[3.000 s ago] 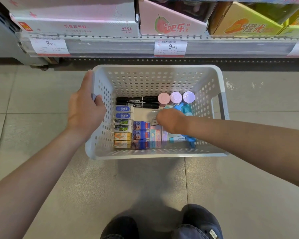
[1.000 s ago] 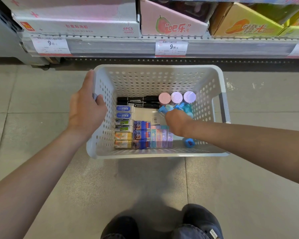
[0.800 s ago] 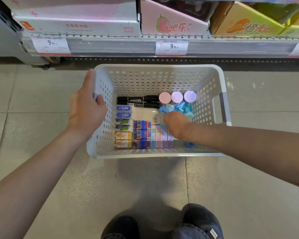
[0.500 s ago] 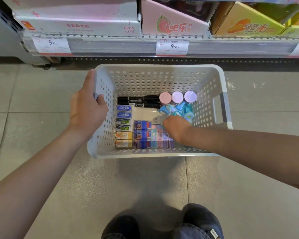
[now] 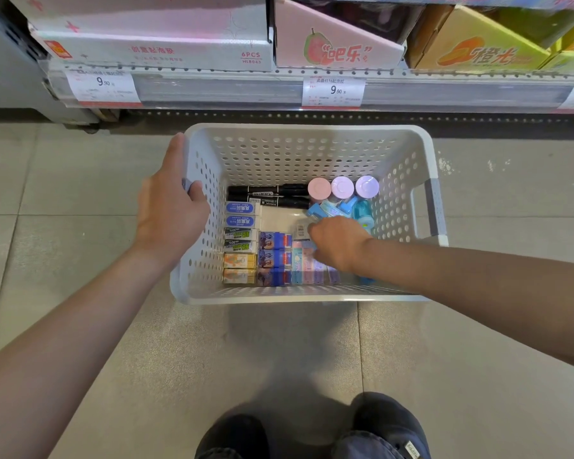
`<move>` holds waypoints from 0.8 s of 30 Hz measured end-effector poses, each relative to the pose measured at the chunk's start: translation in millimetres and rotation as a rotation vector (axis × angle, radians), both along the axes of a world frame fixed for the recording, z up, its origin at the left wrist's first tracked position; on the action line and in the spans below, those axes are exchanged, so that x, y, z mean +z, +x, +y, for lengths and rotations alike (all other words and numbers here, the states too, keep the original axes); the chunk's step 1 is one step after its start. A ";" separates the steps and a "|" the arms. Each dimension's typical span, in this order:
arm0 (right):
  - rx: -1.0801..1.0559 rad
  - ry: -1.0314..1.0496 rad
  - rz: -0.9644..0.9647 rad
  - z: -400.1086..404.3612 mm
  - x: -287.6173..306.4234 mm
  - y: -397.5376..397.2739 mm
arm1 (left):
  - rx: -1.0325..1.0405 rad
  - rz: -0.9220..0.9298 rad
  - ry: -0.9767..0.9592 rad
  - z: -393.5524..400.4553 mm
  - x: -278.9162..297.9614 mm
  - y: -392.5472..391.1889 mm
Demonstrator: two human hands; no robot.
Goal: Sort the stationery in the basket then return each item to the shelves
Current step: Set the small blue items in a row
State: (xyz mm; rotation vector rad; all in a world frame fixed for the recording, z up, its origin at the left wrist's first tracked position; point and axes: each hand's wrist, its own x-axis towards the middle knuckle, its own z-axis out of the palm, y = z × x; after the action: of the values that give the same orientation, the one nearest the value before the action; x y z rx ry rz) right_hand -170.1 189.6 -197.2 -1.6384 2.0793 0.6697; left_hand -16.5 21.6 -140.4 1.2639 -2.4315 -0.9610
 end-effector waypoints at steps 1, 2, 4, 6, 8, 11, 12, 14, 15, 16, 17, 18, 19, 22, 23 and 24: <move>0.002 -0.046 0.027 -3.6 2.7 -0.9 | 0.001 0.001 -0.003 -0.2 0.1 0.0; 0.032 -0.081 0.071 -7.4 4.9 -2.0 | 0.001 0.001 -0.003 -0.6 0.0 -0.2; 0.075 -0.079 0.133 -14.0 8.6 -5.5 | -0.001 0.004 0.004 -1.0 -0.4 -0.5; 0.053 -0.049 0.133 -19.6 9.1 -9.3 | -0.001 0.006 0.005 -1.3 -1.2 -0.1; 0.010 -0.044 0.135 -23.8 8.2 -10.9 | -0.001 0.007 0.004 -1.0 -1.7 -0.1; -0.026 -0.053 0.134 -26.3 3.3 -11.2 | 0.003 0.011 0.004 0.1 -1.6 0.0; -0.033 -0.049 0.132 -27.2 1.4 -11.1 | 0.004 0.016 0.006 -0.1 -1.8 0.1; -0.039 -0.058 0.137 -28.2 -1.4 -11.3 | 0.001 0.020 0.006 -0.2 -1.9 0.4; -0.042 -0.072 0.133 -28.2 -3.3 -11.4 | 0.000 0.019 0.008 0.0 -1.8 0.3; -0.050 -0.094 0.120 -27.9 -4.8 -11.1 | 0.002 0.019 0.011 0.1 -1.5 0.1; -0.070 -0.125 0.091 -27.5 -4.7 -10.8 | 0.001 0.020 0.013 0.3 -1.5 0.0; -0.102 -0.170 0.044 -27.4 -2.5 -10.5 | 0.000 0.022 0.011 0.4 -2.1 0.1; -0.147 -0.225 -0.019 -27.9 0.1 -10.3 | 0.000 0.023 0.007 0.3 -2.4 0.2; -0.306 -0.337 -0.246 -30.9 5.1 -7.6 | -0.003 0.022 -0.004 -1.3 -3.7 1.2; -0.355 -0.369 -0.318 -33.1 3.2 -5.9 | -0.006 0.021 0.001 -1.4 -3.4 1.4; -0.394 -0.392 -0.380 -36.0 -0.5 -3.9 | -0.010 0.019 0.007 -2.1 -3.5 1.6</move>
State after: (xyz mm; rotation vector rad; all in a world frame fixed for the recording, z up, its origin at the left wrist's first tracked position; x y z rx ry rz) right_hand -174.1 153.6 -197.7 -1.3352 2.2294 -0.1773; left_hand -14.9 19.5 -143.8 1.2407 -2.4239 -0.9808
